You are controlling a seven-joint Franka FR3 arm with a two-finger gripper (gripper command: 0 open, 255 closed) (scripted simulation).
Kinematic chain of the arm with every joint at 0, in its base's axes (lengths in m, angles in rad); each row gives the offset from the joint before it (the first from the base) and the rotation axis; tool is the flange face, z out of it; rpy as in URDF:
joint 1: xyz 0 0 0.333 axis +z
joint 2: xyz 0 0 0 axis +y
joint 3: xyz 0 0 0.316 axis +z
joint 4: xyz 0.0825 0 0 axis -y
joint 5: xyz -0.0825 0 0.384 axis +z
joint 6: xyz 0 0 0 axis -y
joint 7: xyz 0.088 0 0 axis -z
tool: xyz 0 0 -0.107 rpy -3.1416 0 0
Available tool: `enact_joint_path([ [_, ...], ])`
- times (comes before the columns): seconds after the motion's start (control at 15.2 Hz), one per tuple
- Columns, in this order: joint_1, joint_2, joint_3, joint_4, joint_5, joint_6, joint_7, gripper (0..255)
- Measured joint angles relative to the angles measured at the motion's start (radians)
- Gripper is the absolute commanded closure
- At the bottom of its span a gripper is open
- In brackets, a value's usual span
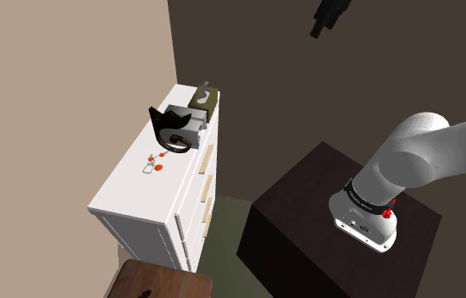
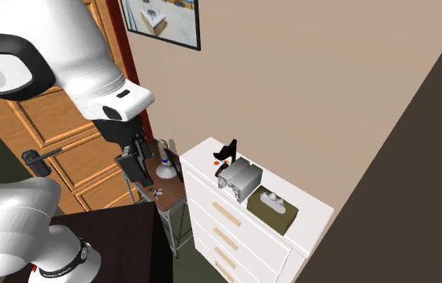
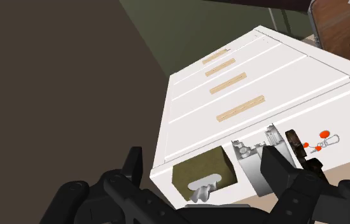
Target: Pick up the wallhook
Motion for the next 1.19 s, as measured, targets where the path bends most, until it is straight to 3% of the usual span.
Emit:
enact_joint_path([
  [0.46,0.041,0.135,0.041,0.018,0.026,0.094,0.012,0],
  [1.19,0.115,0.478,0.125,0.153,0.056,0.253,0.026,0],
])
